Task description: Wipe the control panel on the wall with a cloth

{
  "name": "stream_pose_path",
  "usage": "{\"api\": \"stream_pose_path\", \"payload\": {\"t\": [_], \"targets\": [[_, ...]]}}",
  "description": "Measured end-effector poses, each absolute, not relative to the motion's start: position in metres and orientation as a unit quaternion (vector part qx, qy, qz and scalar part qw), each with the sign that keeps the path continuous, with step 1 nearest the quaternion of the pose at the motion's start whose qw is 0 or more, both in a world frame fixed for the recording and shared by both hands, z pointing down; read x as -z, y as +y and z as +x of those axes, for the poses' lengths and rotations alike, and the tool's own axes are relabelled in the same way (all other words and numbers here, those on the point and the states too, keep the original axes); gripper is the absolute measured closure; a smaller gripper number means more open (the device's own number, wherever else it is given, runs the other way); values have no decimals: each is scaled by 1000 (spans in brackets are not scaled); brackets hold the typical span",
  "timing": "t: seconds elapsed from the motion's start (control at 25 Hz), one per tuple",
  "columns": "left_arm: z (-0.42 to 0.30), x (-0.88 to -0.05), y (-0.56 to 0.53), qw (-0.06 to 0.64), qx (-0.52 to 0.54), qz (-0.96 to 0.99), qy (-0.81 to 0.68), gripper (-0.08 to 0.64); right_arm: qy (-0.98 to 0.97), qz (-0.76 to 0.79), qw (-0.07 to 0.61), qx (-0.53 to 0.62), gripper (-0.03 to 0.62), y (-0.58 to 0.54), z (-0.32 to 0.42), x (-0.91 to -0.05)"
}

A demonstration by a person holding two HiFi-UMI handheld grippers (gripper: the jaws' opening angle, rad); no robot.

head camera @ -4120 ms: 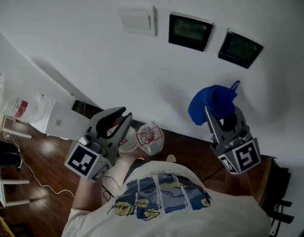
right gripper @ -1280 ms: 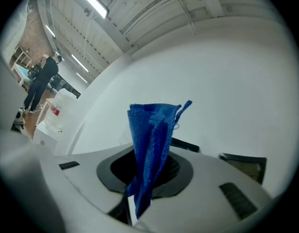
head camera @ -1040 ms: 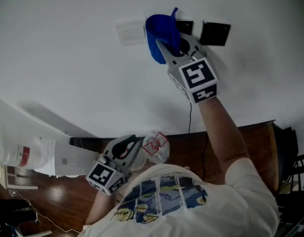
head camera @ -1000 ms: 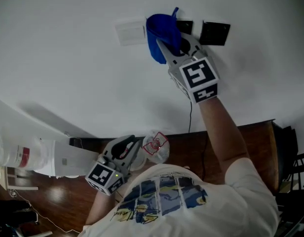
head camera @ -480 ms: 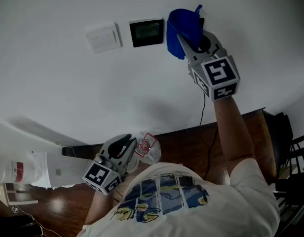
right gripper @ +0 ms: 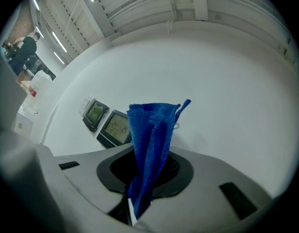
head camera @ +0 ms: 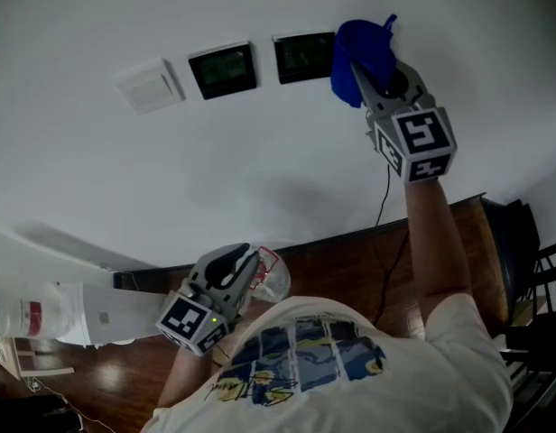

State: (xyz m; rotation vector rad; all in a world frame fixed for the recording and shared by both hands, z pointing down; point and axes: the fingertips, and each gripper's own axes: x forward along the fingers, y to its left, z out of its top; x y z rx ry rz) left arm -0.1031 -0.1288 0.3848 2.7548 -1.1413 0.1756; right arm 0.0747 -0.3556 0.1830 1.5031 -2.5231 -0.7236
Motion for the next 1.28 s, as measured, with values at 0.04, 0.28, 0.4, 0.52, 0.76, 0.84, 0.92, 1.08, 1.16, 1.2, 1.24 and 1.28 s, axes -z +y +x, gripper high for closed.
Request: {"api": "stream_pose_path", "payload": {"t": [0.04,0.28,0.4,0.52,0.76,0.84,0.92,1.08,1.16,1.2,1.24,1.28], "targets": [[-101,-386,-129,77,-61,919,-381,488,-831,500,58,235,517,-359,81,-185],[-98,-383,-127,77,-60,916,-388,488,-835,499,53,224,517,-362,87,-191],[-108,-385,-123,82,-60,914,-394,488,-838,493,41,230,517,-339,74,-183],[-122,-388,-120,80,-60,912,-397,488,-852,463,18,242,517,-308,37,-170],[-156,-391,-107,81,-57,909,-406,488,-889,383,10,251,517,-283,-78,-176],[-169,-394,-101,82,-60,907,-409,488,-897,367,11,245,517,-286,-113,-181],[-182,-394,-94,82,-59,905,-414,488,-902,359,16,240,517,-292,-139,-183],[-207,-401,-85,91,-64,897,-428,488,-901,359,23,241,517,-304,-168,-184],[-215,-403,-84,94,-64,895,-431,488,-899,365,26,240,517,-310,-169,-185],[-217,-402,-84,95,-62,895,-431,488,-898,368,27,238,515,-312,-166,-185],[-217,-402,-85,95,-60,896,-430,488,-897,372,27,236,515,-313,-161,-185],[-216,-403,-85,94,-61,897,-428,488,-895,378,27,236,515,-314,-155,-185]]}}
